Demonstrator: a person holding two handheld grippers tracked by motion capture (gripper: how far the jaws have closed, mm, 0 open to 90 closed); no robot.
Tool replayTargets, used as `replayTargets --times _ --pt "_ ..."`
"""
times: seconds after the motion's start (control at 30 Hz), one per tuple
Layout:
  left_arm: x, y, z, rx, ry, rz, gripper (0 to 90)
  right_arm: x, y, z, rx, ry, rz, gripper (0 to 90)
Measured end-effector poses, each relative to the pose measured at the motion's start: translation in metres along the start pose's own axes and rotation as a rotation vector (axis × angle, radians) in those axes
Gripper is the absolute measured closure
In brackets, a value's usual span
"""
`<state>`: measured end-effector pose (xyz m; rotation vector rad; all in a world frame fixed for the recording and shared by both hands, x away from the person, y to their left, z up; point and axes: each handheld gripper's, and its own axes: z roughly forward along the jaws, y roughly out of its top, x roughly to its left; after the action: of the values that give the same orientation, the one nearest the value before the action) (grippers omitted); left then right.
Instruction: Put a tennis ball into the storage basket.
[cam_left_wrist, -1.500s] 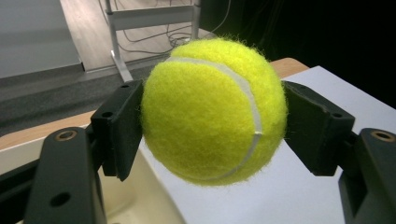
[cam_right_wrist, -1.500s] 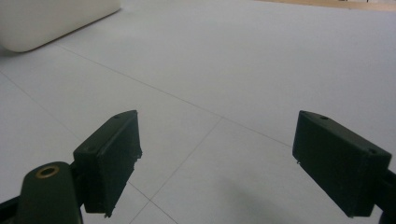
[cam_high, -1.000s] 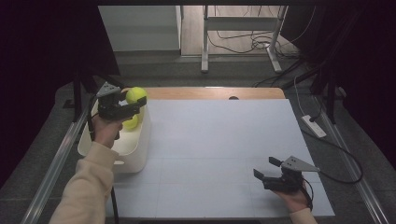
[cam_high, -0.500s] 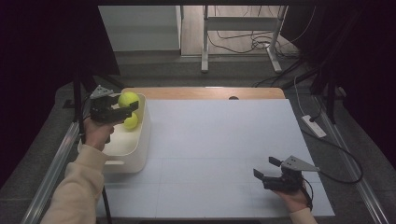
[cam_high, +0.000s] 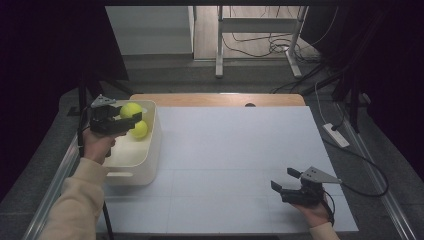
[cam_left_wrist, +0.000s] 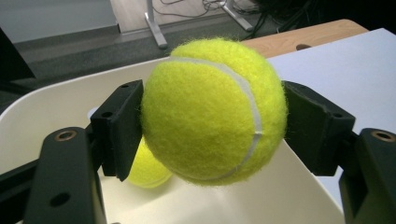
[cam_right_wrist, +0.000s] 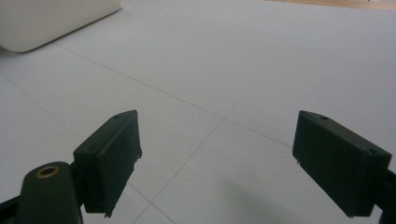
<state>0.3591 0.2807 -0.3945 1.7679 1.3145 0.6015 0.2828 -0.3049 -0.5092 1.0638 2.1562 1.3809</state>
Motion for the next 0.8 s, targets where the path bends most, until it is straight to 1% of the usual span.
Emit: replayTargets --times 0.23,0.43,0.57,0.63,0.7,0.77,0.8 --pt "0.004 -0.002 0.001 0.021 0.013 -0.014 26.6 0.000 0.000 0.000 -0.001 -0.001 -0.001 15.3" --pt "0.007 -0.004 0.001 0.028 0.019 -0.018 26.4 0.000 0.000 0.000 0.001 -0.001 -0.002 15.3" --pt "0.009 -0.005 0.002 0.027 0.044 -0.035 25.8 0.000 0.000 0.000 0.000 -0.001 -0.002 15.3" --pt "0.009 -0.005 0.002 0.028 0.046 -0.042 25.2 0.000 0.000 0.000 0.000 -0.001 -0.002 15.3" --pt "0.012 -0.005 0.002 0.020 0.042 -0.059 20.7 0.000 0.000 0.000 0.001 0.000 -0.003 15.3" --pt "0.013 -0.005 -0.001 0.012 0.054 -0.076 12.5 0.000 0.000 0.000 0.001 0.000 -0.004 15.3" --pt "0.013 -0.005 -0.002 0.010 0.055 -0.080 12.5 0.000 0.000 0.000 0.001 0.000 -0.004 15.3"
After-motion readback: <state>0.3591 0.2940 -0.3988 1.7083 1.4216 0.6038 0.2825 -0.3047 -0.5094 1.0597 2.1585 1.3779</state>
